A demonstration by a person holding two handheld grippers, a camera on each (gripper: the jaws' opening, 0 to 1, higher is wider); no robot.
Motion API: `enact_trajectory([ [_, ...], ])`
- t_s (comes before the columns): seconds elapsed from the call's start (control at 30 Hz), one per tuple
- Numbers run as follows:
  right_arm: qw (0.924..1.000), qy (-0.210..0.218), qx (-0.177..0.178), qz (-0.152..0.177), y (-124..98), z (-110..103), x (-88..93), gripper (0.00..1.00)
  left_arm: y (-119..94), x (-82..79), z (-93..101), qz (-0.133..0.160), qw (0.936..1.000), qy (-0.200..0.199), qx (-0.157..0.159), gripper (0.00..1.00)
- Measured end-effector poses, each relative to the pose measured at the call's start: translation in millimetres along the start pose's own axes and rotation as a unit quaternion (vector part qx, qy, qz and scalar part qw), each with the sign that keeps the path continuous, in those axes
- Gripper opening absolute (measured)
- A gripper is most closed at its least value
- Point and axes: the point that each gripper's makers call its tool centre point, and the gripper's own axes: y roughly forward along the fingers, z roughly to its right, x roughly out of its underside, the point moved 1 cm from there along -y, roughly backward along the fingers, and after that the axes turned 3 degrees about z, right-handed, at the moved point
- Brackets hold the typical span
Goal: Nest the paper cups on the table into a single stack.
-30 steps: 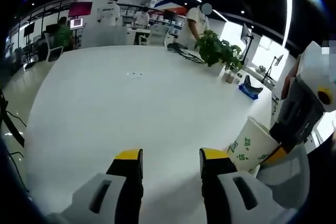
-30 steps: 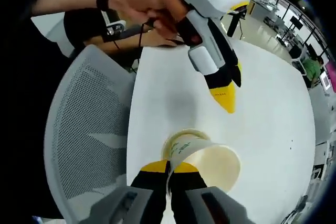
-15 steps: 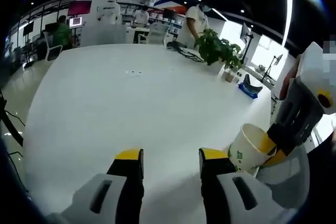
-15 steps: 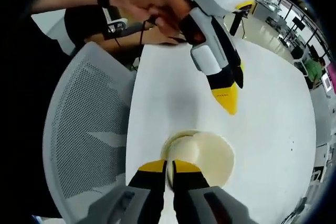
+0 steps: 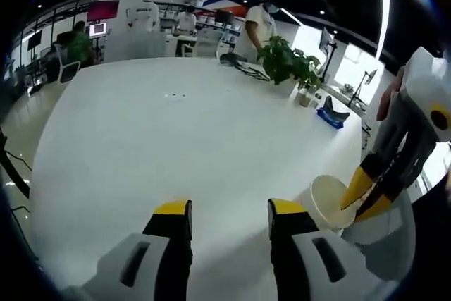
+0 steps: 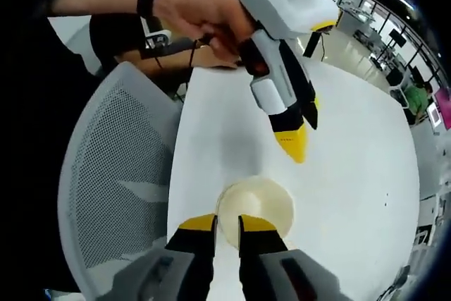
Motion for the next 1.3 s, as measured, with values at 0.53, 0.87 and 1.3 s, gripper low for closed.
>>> enact_trajectory([
  [0.53, 0.9867, 0.074, 0.093, 0.111, -30, 18, 11.4, 0.31, -5, 10.7, 9.0, -0.009, 0.9997, -0.002, 0.024, 0.42],
  [0.87, 0.9748, 0.129, 0.11, 0.145, -19, 11, 34.2, 0.42, -15, 25.7, 22.1, -0.012, 0.9985, -0.016, 0.052, 0.43],
  [1.3, 0.9656, 0.165, 0.112, 0.167, 3, 7, 41.0, 0.53, -24, 44.6, 38.2, -0.034, 0.9928, 0.054, 0.101, 0.53],
])
